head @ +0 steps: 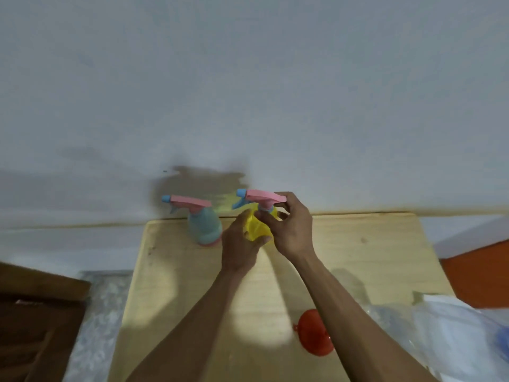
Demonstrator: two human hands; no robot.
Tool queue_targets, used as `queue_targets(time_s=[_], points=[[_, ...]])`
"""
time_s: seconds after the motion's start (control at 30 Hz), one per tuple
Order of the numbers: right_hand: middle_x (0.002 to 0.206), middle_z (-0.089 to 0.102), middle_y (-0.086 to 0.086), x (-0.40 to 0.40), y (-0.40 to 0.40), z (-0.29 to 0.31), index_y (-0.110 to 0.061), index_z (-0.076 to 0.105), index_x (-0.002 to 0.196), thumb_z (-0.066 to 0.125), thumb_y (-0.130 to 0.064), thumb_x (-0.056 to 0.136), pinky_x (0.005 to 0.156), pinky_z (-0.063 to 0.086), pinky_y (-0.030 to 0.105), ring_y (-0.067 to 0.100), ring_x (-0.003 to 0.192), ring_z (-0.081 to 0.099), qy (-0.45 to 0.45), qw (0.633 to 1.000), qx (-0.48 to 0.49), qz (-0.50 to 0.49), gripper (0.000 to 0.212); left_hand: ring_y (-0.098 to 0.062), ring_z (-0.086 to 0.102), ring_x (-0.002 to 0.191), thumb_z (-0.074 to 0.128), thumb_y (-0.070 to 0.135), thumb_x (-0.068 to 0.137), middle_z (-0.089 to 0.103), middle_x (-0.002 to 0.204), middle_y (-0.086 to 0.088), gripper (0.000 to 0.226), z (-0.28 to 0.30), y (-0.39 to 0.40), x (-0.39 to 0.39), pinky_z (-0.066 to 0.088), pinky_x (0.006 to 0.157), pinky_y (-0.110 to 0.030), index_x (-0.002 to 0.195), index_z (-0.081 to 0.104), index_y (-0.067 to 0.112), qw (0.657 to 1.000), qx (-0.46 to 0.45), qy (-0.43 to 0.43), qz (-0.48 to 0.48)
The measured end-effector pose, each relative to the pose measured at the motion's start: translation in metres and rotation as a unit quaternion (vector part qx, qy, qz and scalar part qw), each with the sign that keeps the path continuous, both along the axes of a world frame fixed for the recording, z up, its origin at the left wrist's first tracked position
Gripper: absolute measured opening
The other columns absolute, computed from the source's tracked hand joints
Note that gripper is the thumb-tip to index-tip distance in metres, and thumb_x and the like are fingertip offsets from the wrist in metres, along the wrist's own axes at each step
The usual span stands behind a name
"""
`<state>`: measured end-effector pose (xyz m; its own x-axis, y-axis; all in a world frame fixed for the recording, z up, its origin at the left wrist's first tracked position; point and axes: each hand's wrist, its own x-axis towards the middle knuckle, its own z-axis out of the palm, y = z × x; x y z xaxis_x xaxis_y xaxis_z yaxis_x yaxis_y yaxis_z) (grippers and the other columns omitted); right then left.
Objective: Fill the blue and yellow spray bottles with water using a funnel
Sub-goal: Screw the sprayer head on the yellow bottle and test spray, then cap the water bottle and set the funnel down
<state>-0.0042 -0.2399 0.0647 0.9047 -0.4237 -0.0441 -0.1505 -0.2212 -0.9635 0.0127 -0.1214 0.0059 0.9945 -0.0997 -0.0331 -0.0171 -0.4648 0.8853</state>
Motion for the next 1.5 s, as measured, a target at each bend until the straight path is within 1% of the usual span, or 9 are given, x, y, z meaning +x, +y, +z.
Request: queue_targets(time_s=[0.1, 0.37, 0.53, 0.67, 0.83, 1.0, 1.2, 1.4, 1.5], points=[[0.098, 0.075, -0.006, 0.01, -0.002, -0.008, -0.019, 0.068, 0.105, 0.088, -0.014, 0.074, 0.085, 0.058, 0.042, 0.01, 0.096, 0.07, 0.005, 1.0, 0.004, -0.008, 0.037, -0.011, 0.061, 0.086, 0.087, 0.012, 0.068, 0.067, 0.097, 0.008, 0.063, -0.006, -0.003, 0.009, 0.037, 0.069, 0.001, 0.126, 0.063, 0.014, 1.0, 0.015, 0.003, 0.001], [0.098, 0.072, -0.009, 0.011, -0.001, -0.014, -0.019, 0.068, 0.107, 0.088, -0.012, 0.075, 0.086, 0.058, 0.035, 0.009, 0.095, 0.068, 0.025, 1.0, 0.0, -0.014, 0.039, -0.01, 0.064, 0.091, 0.085, 0.016, 0.069, 0.071, 0.105, 0.007, 0.059, -0.014, -0.005, 0.01, 0.04, 0.071, -0.001, 0.123, 0.062, 0.021, 1.0, 0.017, 0.016, -0.006], [0.101, 0.073, -0.007, 0.011, -0.001, -0.014, -0.017, 0.067, 0.111, 0.088, -0.012, 0.075, 0.086, 0.058, 0.034, 0.01, 0.098, 0.068, 0.029, 0.999, -0.011, -0.017, 0.042, -0.012, 0.065, 0.093, 0.084, 0.023, 0.071, 0.071, 0.104, 0.009, 0.055, -0.015, -0.004, 0.011, 0.052, 0.077, -0.022, 0.121, 0.062, 0.026, 1.0, 0.009, 0.013, -0.01], [0.107, 0.072, -0.007, 0.007, -0.003, -0.013, -0.017, 0.065, 0.118, 0.087, -0.007, 0.075, 0.089, 0.056, 0.03, 0.006, 0.105, 0.067, 0.039, 0.999, -0.001, -0.018, 0.049, -0.012, 0.065, 0.097, 0.086, 0.024, 0.07, 0.071, 0.109, 0.007, 0.065, -0.018, -0.001, 0.012, 0.044, 0.076, -0.009, 0.128, 0.058, 0.024, 1.0, 0.013, 0.021, -0.02], [0.122, 0.067, -0.007, -0.016, -0.004, -0.008, -0.019, 0.06, 0.129, 0.081, -0.002, 0.08, 0.095, 0.051, 0.028, 0.005, 0.116, 0.06, 0.056, 0.997, 0.009, -0.047, 0.057, -0.024, 0.062, 0.111, 0.089, 0.017, 0.066, 0.066, 0.123, -0.006, 0.084, -0.018, 0.009, 0.004, 0.048, 0.091, -0.032, 0.14, 0.049, 0.009, 0.999, 0.043, 0.027, -0.012], [0.115, 0.065, -0.014, -0.058, 0.0, 0.004, -0.022, 0.061, 0.126, 0.075, -0.002, 0.086, 0.095, 0.053, 0.03, 0.003, 0.113, 0.061, 0.065, 0.996, 0.035, -0.057, 0.048, -0.024, 0.059, 0.12, 0.087, 0.009, 0.07, 0.062, 0.131, -0.008, 0.077, -0.01, 0.022, -0.029, 0.048, 0.101, -0.041, 0.138, 0.052, 0.008, 0.998, 0.033, 0.058, 0.013], [0.105, 0.072, -0.005, -0.133, 0.005, 0.017, -0.016, 0.067, 0.115, 0.071, -0.002, 0.09, 0.074, 0.052, 0.011, 0.007, 0.096, 0.069, 0.038, 0.996, 0.077, -0.035, 0.029, -0.013, 0.065, 0.105, 0.083, 0.012, 0.076, 0.066, 0.124, 0.0, 0.063, 0.01, 0.025, -0.095, 0.049, 0.091, -0.026, 0.134, 0.056, 0.016, 0.996, 0.033, 0.068, 0.056], [0.094, 0.076, -0.012, -0.236, -0.03, 0.034, -0.028, 0.072, 0.103, 0.075, -0.013, 0.088, 0.077, 0.061, 0.027, 0.003, 0.086, 0.072, 0.055, 0.995, 0.043, 0.072, 0.021, -0.012, 0.066, 0.102, 0.078, 0.017, 0.083, 0.068, 0.118, -0.002, 0.053, 0.033, -0.009, -0.174, 0.048, 0.087, -0.025, 0.132, 0.058, 0.016, 0.994, 0.027, 0.036, 0.096], [0.086, 0.076, -0.015, -0.285, -0.073, 0.04, -0.026, 0.074, 0.094, 0.074, -0.01, 0.088, 0.075, 0.057, 0.019, 0.001, 0.082, 0.071, 0.059, 0.992, 0.021, 0.11, 0.017, -0.011, 0.066, 0.102, 0.074, 0.017, 0.087, 0.069, 0.117, -0.002, 0.046, 0.05, -0.041, -0.21, 0.049, 0.087, -0.025, 0.13, 0.059, 0.017, 0.994, 0.008, 0.004, 0.112]])
